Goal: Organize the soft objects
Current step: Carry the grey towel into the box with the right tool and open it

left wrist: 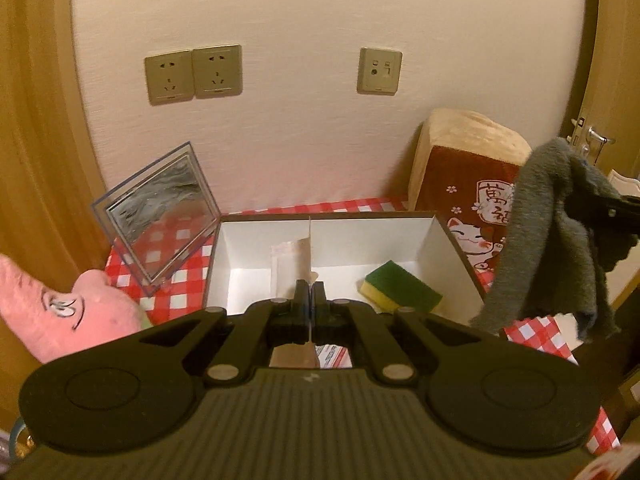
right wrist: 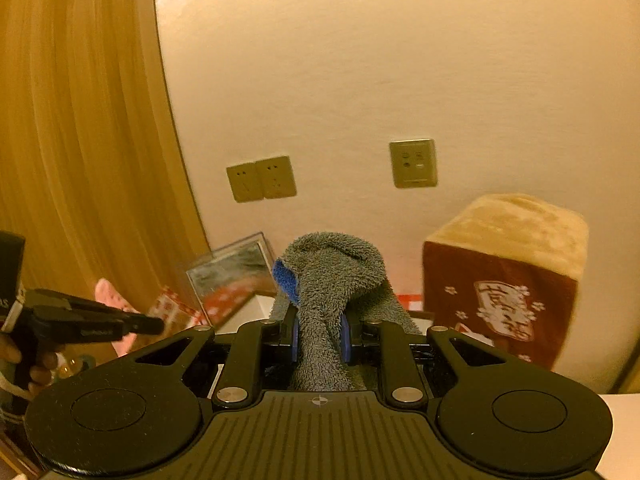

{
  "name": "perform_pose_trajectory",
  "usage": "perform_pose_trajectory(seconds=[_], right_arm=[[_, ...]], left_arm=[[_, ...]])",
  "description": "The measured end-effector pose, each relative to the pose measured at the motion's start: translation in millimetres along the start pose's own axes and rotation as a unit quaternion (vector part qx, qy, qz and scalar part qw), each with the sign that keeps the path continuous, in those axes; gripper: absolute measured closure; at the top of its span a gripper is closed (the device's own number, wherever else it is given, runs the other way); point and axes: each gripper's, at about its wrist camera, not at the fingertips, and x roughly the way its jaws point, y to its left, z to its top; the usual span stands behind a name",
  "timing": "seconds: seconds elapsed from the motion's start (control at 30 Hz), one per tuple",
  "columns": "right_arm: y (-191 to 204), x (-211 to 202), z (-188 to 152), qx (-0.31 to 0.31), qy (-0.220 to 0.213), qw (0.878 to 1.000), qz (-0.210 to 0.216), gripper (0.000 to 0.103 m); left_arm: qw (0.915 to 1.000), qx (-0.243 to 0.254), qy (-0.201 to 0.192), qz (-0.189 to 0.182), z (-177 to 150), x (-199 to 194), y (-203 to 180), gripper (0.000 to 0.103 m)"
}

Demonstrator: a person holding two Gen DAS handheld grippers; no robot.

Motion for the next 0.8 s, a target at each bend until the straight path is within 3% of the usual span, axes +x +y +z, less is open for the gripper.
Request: perform_pose_trajectory(seconds=[0.5, 0.8], right_arm=[[12, 95, 0, 0.026, 0.054, 0.997, 0.043, 0.084], [12, 147, -11, 0.029, 0.098, 0.994, 0.034, 0.084]], left_arm=[[0.9994, 0.010, 0.032, 0.000, 18, 53, 10, 0.102], [0.9979, 0.005, 0.065, 0.001, 19, 91, 19, 0.102]])
